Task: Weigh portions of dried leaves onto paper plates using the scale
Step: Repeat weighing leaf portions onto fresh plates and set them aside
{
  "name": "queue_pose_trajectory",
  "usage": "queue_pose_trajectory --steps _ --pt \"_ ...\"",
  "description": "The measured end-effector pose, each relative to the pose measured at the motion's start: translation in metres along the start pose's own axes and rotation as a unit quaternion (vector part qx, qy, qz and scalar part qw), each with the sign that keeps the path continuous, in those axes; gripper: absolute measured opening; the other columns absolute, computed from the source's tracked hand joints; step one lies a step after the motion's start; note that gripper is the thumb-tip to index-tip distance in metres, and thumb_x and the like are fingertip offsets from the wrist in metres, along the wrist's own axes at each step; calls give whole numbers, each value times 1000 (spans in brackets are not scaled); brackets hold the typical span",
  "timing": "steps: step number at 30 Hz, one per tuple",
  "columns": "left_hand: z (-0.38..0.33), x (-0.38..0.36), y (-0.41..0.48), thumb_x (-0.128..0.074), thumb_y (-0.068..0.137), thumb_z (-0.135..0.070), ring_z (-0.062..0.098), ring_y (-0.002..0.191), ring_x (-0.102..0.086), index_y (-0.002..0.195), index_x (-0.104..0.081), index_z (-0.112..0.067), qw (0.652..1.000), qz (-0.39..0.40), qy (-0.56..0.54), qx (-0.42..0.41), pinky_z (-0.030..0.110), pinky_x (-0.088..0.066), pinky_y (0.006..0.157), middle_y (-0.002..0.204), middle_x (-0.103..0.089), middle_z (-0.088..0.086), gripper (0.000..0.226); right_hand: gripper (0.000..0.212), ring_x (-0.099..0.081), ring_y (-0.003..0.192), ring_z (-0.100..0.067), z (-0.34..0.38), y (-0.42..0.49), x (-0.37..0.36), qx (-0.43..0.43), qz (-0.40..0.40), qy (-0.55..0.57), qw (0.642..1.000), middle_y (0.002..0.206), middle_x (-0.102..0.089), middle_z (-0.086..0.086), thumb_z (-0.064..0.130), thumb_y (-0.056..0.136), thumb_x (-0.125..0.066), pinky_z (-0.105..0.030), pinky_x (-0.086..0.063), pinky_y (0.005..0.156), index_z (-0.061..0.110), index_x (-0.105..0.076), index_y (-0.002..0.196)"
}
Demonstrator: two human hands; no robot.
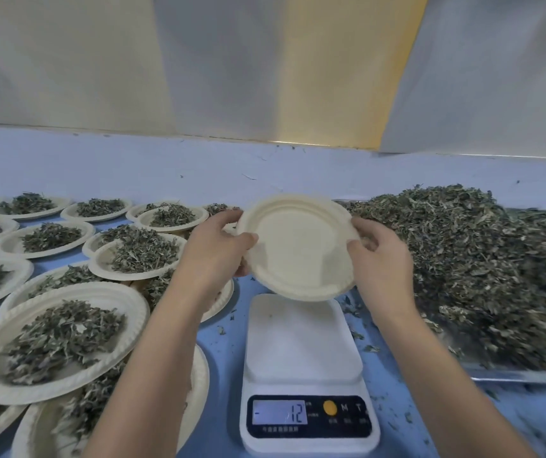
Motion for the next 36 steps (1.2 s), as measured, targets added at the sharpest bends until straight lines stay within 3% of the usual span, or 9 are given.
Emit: queue_pose_trajectory --steps 4,8,12,18,25,29,31,33,36 --pt "-3 10 -4 -61 87 -21 11 44 -57 87 -62 -19 989 -7 146 -29 31 -53 55 63 -66 -1 2 22 -60 85 -7 -13 -5 6 -32 11 24 999 100 -66 2 11 84 -60 -33 -50 79 23 -68 100" --pt "6 14 -5 -65 86 -17 10 35 -53 82 -61 -8 981 50 186 29 25 -41 46 43 -59 -4 11 18 -62 80 -10 -20 -2 7 -54 84 -5 995 79 -66 8 12 79 -66 -34 -52 76 29 -68 85" --pt "25 9 -7 -68 86 -17 16 45 -64 84 -63 -5 959 122 228 119 18 -37 35 56 -68 5 14 16 -64 85 -16 -32 -4 -1 -75 168 -94 979 78 -67 7 12 80 -67 -34 -52 79 28 -68 83" --pt "45 2 -6 -66 88 -16 29 60 -67 84 -63 7 939 145 271 156 17 -33 34 72 -68 25 23 16 -56 84 -10 -38 -7 -11 -49 189 -188 963 85 -60 9 18 84 -65 -23 -40 71 20 -70 99" --pt "52 -2 -8 -63 90 -16 34 67 -69 76 -60 6 938 145 259 177 11 -25 30 66 -60 19 26 23 -55 89 -8 -52 -8 -15 -70 203 -194 957 81 -56 16 22 86 -63 -21 -39 68 19 -67 108" --pt "51 -1 -9 -59 92 -25 27 53 -63 95 -63 13 940 138 251 183 14 -32 34 75 -64 19 38 28 -62 88 -20 -53 -8 -14 -67 170 -205 962 102 -70 -6 25 86 -61 -32 -50 71 4 -68 103" --pt "49 1 -6 -58 92 -29 26 58 -60 88 -65 9 934 132 289 162 20 -41 46 77 -69 17 38 24 -53 74 -5 -51 -6 -13 -56 155 -198 966 103 -69 3 27 87 -59 -19 -41 60 15 -69 105" --pt "41 3 -3 -56 92 -32 23 57 -51 76 -62 -2 922 100 361 100 26 -39 55 68 -63 10 34 21 -49 72 -1 -51 -3 -11 -46 139 -175 974 90 -65 12 25 88 -58 -20 -37 59 18 -69 106" --pt "24 -1 -2 -53 93 -30 17 60 -46 89 -63 -9 924 42 379 -1 29 -33 53 65 -54 1 24 22 -47 71 4 -49 -2 -11 -38 131 -156 978 77 -50 23 22 91 -55 -12 -33 57 18 -68 108"
Point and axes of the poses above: each hand's wrist, its own y-axis towards the middle knuckle, its own x-axis out of the back of the hand, z = x × y, the point moved 6 cm from there along y, towards the middle knuckle
